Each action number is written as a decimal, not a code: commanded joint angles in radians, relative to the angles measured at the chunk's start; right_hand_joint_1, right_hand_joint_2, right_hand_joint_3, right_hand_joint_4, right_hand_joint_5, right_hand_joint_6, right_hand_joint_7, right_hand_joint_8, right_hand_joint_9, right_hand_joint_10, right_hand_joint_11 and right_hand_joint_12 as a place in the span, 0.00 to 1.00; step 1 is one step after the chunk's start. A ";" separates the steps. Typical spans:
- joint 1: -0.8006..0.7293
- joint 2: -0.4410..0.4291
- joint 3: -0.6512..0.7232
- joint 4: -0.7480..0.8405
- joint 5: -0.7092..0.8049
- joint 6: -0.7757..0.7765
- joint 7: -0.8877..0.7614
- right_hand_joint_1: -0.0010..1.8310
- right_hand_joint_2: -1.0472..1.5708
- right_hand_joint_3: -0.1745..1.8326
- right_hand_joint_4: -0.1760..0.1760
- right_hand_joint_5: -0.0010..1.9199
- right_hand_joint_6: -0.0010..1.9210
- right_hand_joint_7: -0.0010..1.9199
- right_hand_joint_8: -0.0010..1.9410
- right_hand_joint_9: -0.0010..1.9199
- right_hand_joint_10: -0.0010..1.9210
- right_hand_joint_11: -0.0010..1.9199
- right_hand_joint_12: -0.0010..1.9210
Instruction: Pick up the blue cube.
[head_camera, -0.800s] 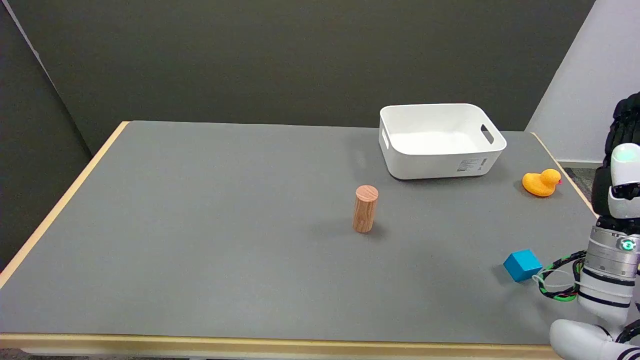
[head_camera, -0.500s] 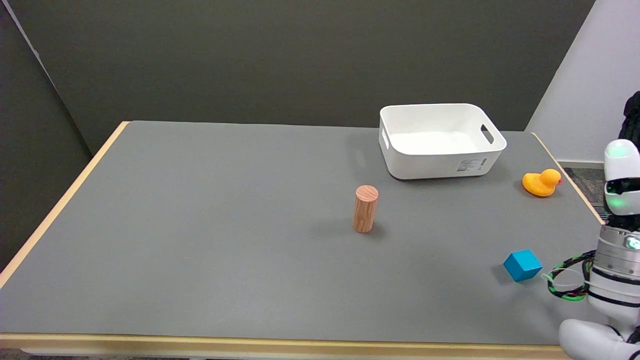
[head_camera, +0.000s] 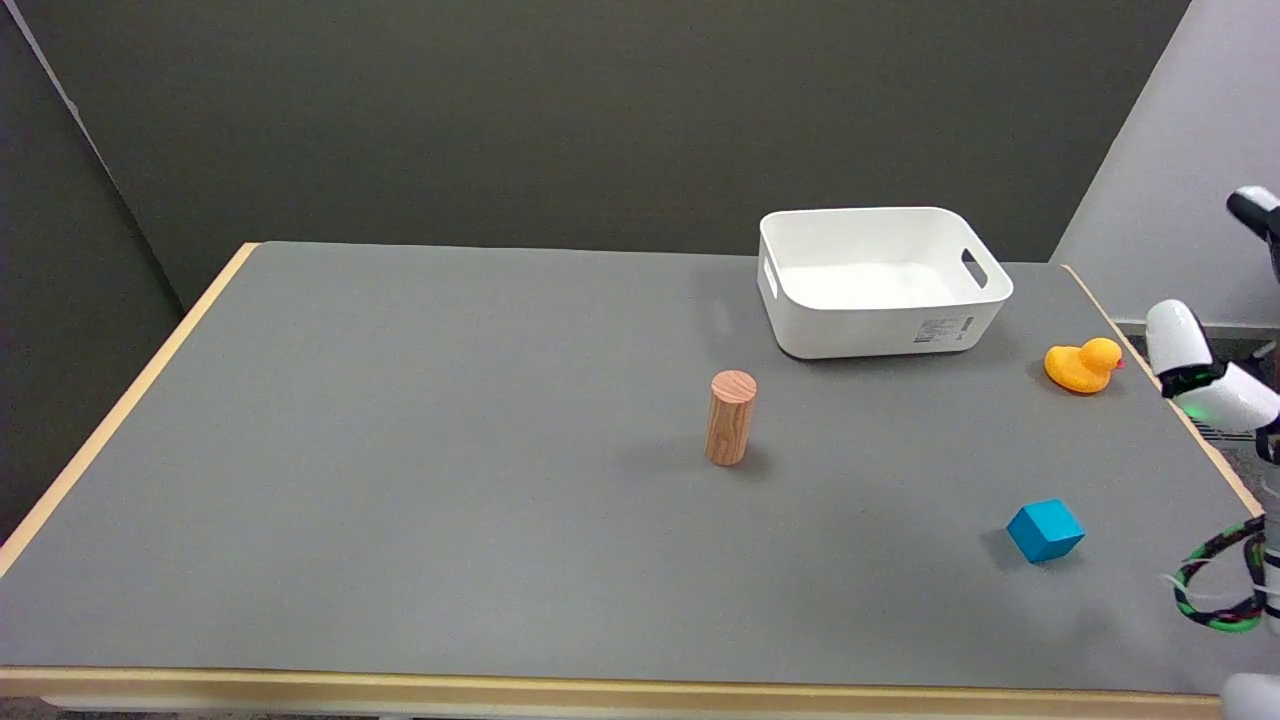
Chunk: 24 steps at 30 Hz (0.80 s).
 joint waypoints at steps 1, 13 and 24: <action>-0.177 -0.038 0.067 0.088 0.013 0.014 -0.264 0.33 0.67 0.54 0.13 0.24 0.50 0.31 0.35 0.20 0.46 0.08 0.64; -0.227 -0.073 -0.081 0.200 0.070 0.097 -0.415 0.34 0.67 0.53 0.13 0.25 0.53 0.32 0.38 0.22 0.50 0.11 0.68; -0.187 -0.058 -0.187 0.120 -0.003 0.115 -0.402 0.32 0.67 0.53 0.11 0.24 0.50 0.31 0.36 0.21 0.49 0.10 0.66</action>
